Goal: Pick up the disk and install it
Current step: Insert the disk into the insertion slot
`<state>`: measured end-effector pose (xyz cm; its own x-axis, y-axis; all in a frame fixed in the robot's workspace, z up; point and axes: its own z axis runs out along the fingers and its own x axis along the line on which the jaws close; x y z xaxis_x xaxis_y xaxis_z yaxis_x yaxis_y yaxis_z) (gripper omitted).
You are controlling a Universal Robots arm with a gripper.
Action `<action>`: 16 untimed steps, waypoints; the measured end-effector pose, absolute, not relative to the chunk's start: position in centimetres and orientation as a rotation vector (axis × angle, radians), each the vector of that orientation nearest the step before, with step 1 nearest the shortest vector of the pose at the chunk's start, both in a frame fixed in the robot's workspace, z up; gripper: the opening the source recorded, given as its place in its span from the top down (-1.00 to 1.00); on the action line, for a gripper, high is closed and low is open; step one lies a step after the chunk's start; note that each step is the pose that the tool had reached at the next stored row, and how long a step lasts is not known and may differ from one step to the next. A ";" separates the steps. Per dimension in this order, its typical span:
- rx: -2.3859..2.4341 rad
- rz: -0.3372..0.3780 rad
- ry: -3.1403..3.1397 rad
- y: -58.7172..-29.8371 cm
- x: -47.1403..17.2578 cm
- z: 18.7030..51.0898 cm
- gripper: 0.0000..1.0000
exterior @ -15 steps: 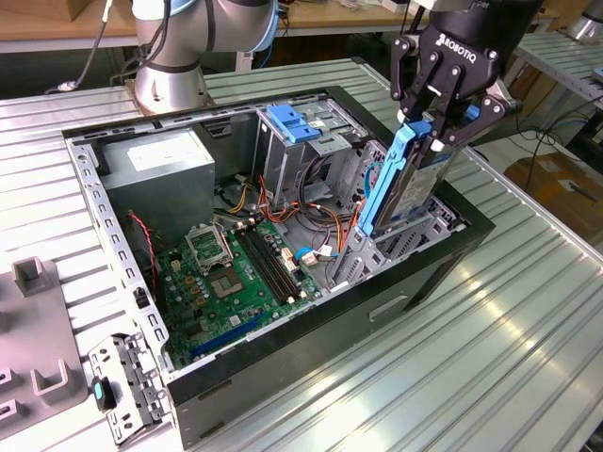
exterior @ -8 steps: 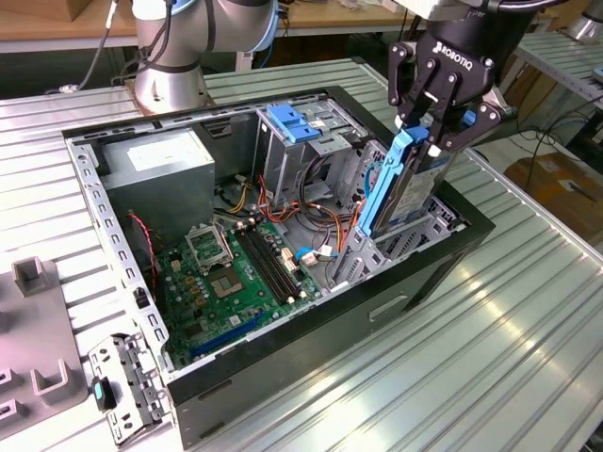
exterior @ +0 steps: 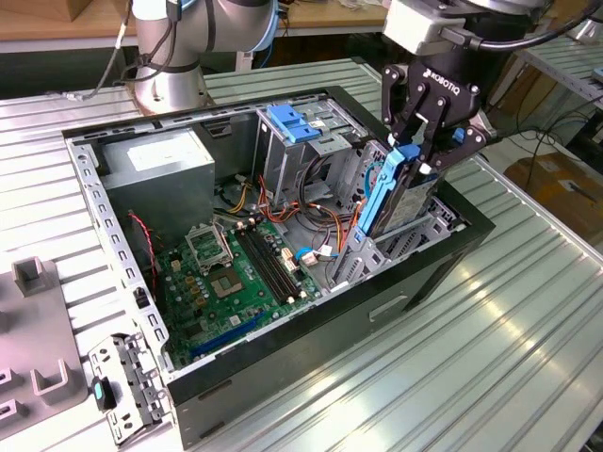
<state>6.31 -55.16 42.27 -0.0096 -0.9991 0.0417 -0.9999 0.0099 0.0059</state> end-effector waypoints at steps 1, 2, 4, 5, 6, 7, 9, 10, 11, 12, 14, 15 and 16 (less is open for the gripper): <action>2.187 0.039 -2.208 -55.2 6.4 41.4 0.27; 2.187 0.039 -2.208 -55.2 6.4 41.1 0.27; 2.187 0.039 -2.208 -55.2 6.4 40.8 0.27; 2.187 0.039 -2.208 -55.2 6.4 40.6 0.27; 2.187 0.039 -2.208 -55.2 6.4 40.5 0.27; 2.187 0.039 -2.208 -55.2 6.4 40.3 0.27; 2.187 0.039 -2.208 -55.2 6.4 40.1 0.27; 2.187 0.039 -2.208 -55.2 6.4 40.1 0.27; 2.187 0.039 -2.208 -55.2 6.4 40.1 0.27; 2.187 0.039 -2.208 -55.2 6.4 40.0 0.27; 2.187 0.038 -2.209 -55.2 6.4 40.0 0.27; 2.187 0.038 -2.209 -55.2 6.4 40.0 0.27; 2.187 0.038 -2.209 -55.2 6.4 40.0 0.27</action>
